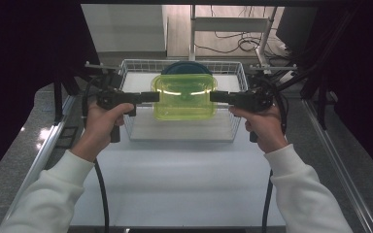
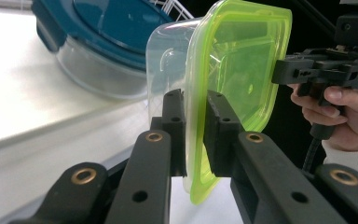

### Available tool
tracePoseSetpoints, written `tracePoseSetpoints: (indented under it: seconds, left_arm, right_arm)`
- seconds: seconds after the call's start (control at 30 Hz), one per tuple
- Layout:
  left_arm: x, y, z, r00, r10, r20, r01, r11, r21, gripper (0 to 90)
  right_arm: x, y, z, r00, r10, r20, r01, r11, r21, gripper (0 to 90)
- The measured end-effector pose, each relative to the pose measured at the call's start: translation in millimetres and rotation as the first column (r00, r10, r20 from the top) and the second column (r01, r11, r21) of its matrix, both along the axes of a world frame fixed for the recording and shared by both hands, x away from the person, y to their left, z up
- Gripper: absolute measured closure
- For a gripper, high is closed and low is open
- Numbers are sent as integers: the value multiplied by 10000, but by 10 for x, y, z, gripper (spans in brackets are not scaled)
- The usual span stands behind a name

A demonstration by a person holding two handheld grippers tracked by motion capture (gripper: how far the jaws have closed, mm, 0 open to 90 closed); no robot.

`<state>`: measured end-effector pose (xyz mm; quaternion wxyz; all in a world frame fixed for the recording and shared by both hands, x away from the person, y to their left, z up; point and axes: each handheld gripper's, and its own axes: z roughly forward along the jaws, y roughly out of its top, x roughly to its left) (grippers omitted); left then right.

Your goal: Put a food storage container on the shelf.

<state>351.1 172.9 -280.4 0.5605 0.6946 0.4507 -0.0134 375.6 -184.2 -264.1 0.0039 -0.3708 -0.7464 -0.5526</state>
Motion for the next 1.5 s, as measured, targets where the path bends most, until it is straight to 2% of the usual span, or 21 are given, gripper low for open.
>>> tracePoseSetpoints:
  seconds: [0.1, 0.3, 0.7, 1.03, 1.17, 1.37, 1.5]
  left_arm:
    - [65, 1, 85, 10000, -53, 65, 53, 9999, 87, 797]
    - [223, 6, 265, 9998, -20, 177, 15, 9995, 318, 798]
    - [521, 43, 387, 9999, 98, 81, -100, 9998, 173, 798]
    - [807, 65, 377, 9990, 225, -386, -222, 9997, 72, 797]
    - [900, 57, 325, 9974, 294, -656, -296, 9996, -23, 797]
    - [1008, 14, 249, 9939, 413, -1021, -409, 9991, 63, 797]
    - [1068, 32, 248, 9928, 425, -1118, -430, 9991, -24, 796]
  right_arm:
    - [63, 5, 65, 9999, -44, 125, 44, 10000, 7, 790]
    - [195, 15, 195, 9999, -126, 71, 125, 9998, 164, 791]
    - [458, 54, 342, 9993, -350, -135, 354, 9991, 247, 791]
    - [746, 100, 342, 9954, -570, -776, 596, 9977, 314, 791]
    - [828, 94, 300, 9925, -649, -1032, 690, 9969, 365, 791]
    - [966, 76, 194, 9859, -808, -1467, 873, 9955, 381, 790]
    - [1043, 68, 154, 9809, -844, -1754, 958, 9937, 576, 789]
